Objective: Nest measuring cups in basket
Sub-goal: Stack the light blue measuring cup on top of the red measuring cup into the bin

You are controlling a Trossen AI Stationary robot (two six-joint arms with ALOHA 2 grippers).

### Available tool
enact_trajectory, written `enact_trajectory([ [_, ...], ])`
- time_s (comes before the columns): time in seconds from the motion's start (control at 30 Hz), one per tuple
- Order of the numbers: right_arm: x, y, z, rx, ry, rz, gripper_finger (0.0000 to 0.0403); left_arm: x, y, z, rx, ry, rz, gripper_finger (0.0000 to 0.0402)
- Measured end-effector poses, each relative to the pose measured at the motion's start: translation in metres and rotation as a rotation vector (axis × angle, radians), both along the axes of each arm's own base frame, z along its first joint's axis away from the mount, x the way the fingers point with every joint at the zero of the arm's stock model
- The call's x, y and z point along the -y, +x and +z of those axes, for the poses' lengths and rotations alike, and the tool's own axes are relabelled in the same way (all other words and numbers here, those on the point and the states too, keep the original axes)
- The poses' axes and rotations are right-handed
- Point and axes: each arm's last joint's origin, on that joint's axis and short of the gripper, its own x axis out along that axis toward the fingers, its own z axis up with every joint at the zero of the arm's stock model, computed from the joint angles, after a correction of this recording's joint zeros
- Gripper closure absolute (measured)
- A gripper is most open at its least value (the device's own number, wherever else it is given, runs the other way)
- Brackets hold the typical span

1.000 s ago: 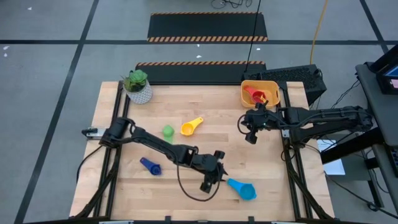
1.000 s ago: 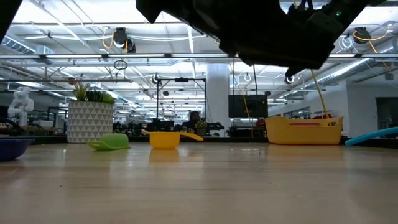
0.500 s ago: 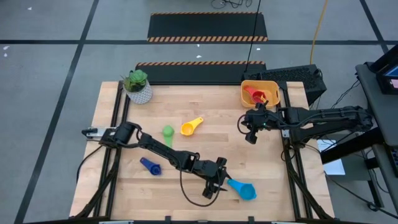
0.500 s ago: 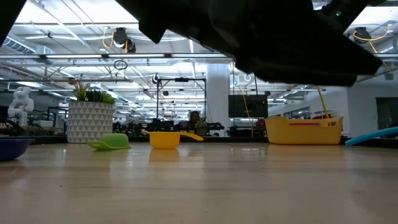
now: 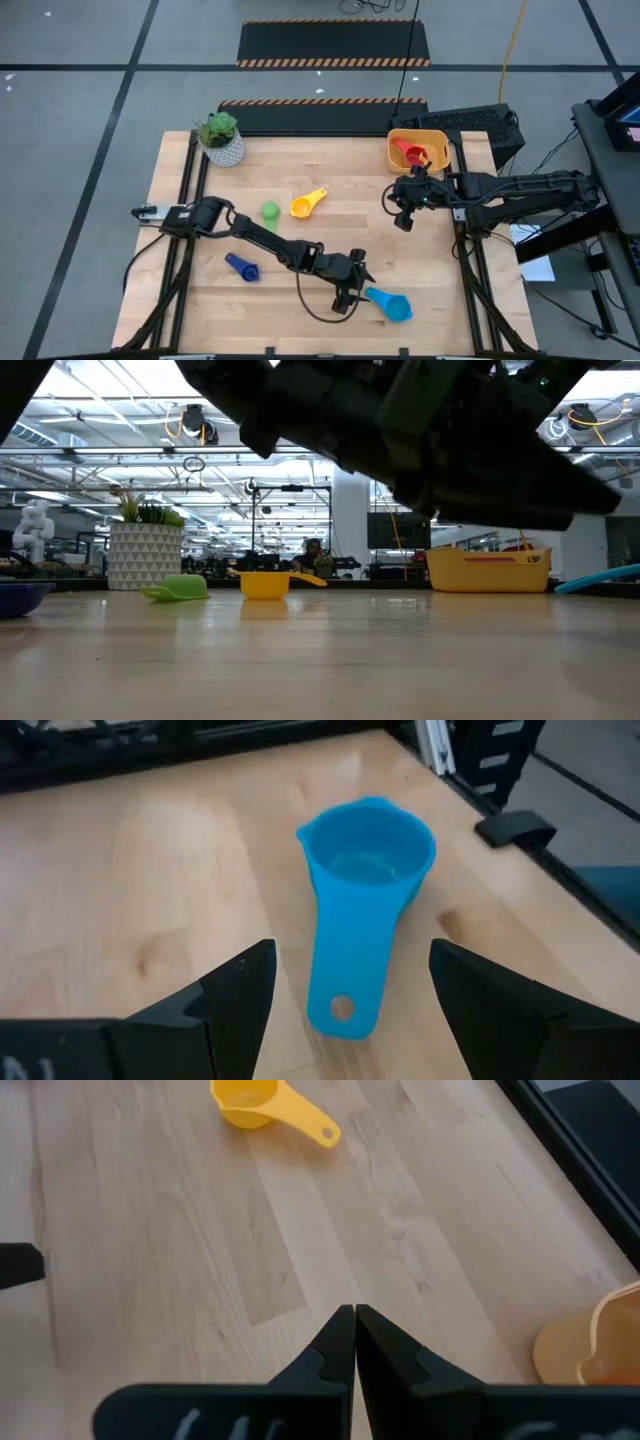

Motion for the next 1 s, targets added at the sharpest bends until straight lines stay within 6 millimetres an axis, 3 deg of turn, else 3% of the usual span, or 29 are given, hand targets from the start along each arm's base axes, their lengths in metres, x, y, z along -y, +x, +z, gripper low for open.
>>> enact_trajectory([
  [0.63, 0.000, 0.001, 0.000, 0.005, -0.004, 0.004, 0.0399, -0.004, 0.005, -0.043, -0.037, -0.005, -0.024, 0.0133],
  [1.0, 0.000, 0.001, 0.001, 0.009, -0.016, 0.017, 0.0399, -0.009, 0.009, -0.053, 0.000, -0.006, -0.023, 0.0140],
])
